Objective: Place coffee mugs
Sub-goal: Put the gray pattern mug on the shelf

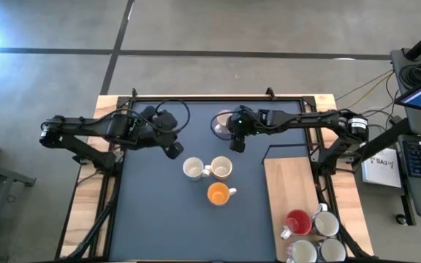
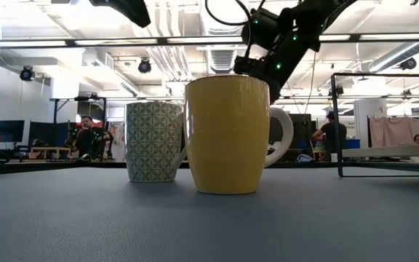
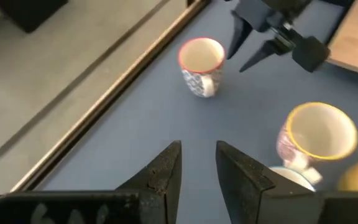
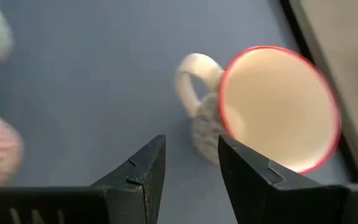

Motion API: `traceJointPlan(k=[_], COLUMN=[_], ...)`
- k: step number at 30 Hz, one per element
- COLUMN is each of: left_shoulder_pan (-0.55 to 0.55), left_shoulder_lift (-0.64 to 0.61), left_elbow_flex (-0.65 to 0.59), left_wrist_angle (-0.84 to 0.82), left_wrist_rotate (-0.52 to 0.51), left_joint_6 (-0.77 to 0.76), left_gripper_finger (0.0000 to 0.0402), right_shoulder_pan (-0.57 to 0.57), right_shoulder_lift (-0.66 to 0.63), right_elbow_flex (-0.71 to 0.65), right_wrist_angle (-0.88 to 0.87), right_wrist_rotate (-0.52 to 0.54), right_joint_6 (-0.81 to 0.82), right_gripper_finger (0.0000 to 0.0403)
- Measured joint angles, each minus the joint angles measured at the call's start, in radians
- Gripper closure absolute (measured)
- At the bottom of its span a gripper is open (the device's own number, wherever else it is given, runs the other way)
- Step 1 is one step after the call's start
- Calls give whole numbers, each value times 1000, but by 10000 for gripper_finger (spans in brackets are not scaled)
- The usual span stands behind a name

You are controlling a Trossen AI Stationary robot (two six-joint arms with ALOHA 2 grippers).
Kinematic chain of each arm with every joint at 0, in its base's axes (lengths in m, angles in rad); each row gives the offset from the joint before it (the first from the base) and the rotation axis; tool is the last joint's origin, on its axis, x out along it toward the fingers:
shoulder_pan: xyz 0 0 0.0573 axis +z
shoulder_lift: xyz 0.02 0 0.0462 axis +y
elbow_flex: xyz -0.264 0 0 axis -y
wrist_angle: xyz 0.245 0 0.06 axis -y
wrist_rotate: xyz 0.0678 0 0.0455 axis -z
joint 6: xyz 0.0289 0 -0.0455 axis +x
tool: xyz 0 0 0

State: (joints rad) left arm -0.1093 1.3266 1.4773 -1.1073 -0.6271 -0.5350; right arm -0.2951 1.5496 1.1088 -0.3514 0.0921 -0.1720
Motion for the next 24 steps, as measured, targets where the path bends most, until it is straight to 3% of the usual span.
traceJointPlan(k=[4, 11, 24], left_shoulder_pan=[19, 55, 61], left_shoulder_lift=[-4, -5, -5], left_elbow_flex=[0, 0, 0], left_wrist_angle=[5, 7, 5], left_wrist_rotate=[-12, -12, -12], left_joint_6=[-29, -28, -24], left_gripper_finger=[319, 319, 319], right_shoulder_pan=[-1, -7, -44], right_shoulder_lift=[4, 13, 200], right_elbow_flex=[0, 31, 159], right_wrist_angle=[9, 34, -30], right_wrist_rotate=[65, 66, 64], right_joint_6=[-26, -78, -90], right_gripper_finger=[266, 266, 273])
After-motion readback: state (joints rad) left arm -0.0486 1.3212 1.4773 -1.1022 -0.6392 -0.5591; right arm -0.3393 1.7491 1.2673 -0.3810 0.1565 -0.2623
